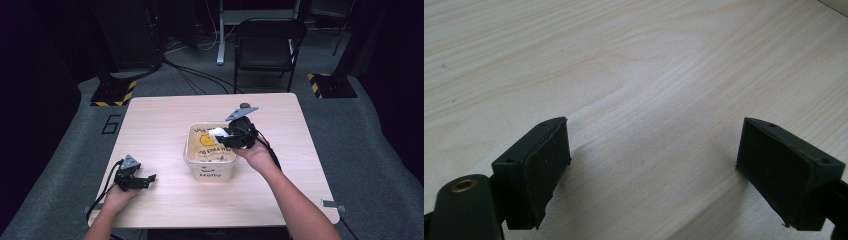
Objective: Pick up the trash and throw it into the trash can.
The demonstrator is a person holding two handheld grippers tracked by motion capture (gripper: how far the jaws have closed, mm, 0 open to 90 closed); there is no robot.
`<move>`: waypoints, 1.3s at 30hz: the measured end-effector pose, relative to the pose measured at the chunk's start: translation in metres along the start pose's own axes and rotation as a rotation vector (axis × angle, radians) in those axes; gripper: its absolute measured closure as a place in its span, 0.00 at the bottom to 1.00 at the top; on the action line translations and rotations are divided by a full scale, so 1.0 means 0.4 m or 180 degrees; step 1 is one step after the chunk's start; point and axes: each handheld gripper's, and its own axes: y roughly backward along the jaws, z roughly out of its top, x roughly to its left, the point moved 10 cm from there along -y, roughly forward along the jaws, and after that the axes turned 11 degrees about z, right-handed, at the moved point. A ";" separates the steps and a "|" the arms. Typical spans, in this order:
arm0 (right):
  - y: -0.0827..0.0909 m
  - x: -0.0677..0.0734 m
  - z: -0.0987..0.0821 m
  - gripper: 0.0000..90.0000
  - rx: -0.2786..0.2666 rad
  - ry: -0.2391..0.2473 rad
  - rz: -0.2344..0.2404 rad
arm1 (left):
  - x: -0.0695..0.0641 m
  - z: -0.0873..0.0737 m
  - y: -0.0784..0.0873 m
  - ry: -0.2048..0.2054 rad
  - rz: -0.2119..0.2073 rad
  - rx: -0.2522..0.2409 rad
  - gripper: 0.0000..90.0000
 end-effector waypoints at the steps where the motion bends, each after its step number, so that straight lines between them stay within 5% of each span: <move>1: -0.005 0.003 0.000 0.63 0.0005 -0.0022 0.0003 | 0.001 0.000 0.000 -0.0014 -0.0001 -0.0001 0.15; 24: -0.095 0.014 -0.014 0.58 0.0226 0.0044 0.0062 | -0.001 -0.001 0.001 -0.0010 -0.0003 -0.0004 0.15; 39: -0.047 0.005 -0.004 0.48 0.0049 0.0093 -0.0070 | -0.002 -0.001 0.001 -0.0006 -0.0007 -0.0005 0.15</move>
